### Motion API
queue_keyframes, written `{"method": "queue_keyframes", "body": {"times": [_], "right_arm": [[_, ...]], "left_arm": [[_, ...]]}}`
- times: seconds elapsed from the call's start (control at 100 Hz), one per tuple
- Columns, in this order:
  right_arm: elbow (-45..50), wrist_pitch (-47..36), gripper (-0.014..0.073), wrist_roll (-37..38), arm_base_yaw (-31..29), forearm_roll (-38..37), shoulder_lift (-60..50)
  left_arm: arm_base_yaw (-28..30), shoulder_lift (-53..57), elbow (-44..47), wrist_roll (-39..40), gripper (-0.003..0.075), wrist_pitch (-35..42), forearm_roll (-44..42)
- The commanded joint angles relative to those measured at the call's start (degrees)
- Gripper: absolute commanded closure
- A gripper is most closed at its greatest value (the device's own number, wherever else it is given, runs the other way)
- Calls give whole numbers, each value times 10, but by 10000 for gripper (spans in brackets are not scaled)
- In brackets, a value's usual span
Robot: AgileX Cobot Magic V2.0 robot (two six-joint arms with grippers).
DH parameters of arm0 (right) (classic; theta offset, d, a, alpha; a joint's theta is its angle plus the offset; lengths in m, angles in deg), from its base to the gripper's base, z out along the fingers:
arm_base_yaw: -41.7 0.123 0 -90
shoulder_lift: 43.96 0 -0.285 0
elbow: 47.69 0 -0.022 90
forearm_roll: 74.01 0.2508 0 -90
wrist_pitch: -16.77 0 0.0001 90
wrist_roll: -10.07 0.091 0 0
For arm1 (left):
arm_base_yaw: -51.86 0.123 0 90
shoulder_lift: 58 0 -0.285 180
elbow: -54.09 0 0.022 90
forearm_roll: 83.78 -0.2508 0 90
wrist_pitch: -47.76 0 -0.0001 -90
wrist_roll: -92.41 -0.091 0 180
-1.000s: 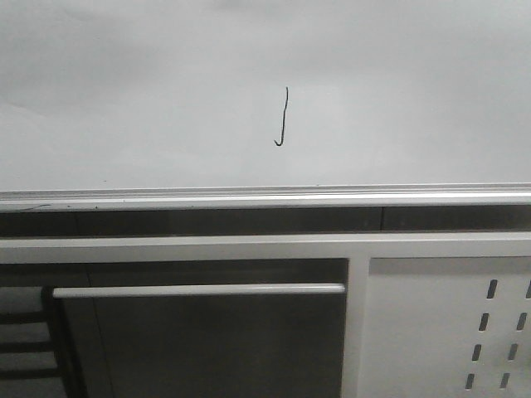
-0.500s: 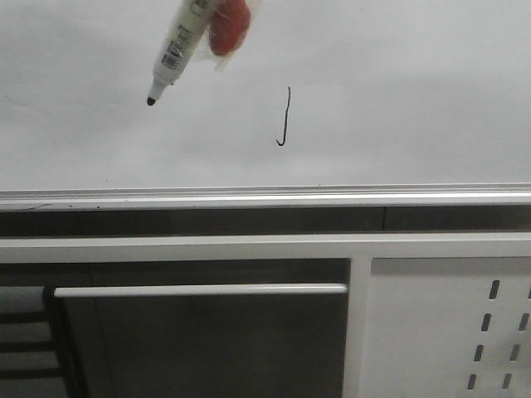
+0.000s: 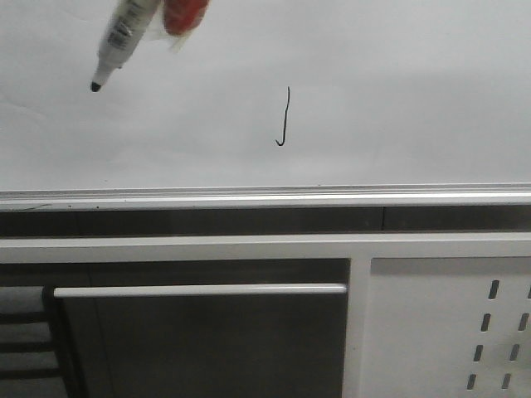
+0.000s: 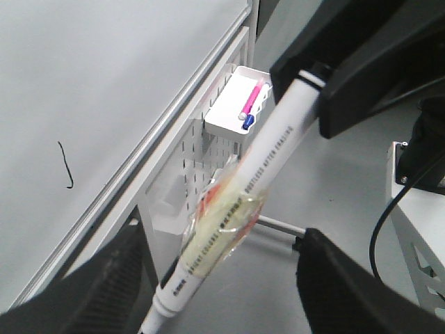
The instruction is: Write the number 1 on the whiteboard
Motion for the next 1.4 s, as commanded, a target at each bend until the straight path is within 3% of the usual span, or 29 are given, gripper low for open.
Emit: {"method": "queue_keyframes", "body": {"times": [0.0,0.09,0.28,0.38,0.86,0.93,1.04,1.39], "right_arm": [[-20,39,637,1,0,16,-6],[-20,52,638,1,0,16,-6],[-20,63,638,1,0,16,-5],[-20,80,638,3,0,16,-4],[-20,120,638,11,0,16,18],[-20,120,638,11,0,16,18],[-20,120,637,11,0,16,18],[-20,51,608,12,0,16,17]], "left_arm": [[0,6,-19,-6,282,-11,30],[0,6,-19,-7,296,-14,30],[0,6,-19,-13,456,-43,30],[0,6,-19,-13,505,-44,25],[0,6,-19,-13,524,-56,-3],[0,6,-19,-13,580,-56,-4],[0,6,-19,-13,738,-56,-8],[0,7,-19,-1,741,0,-9]]}}
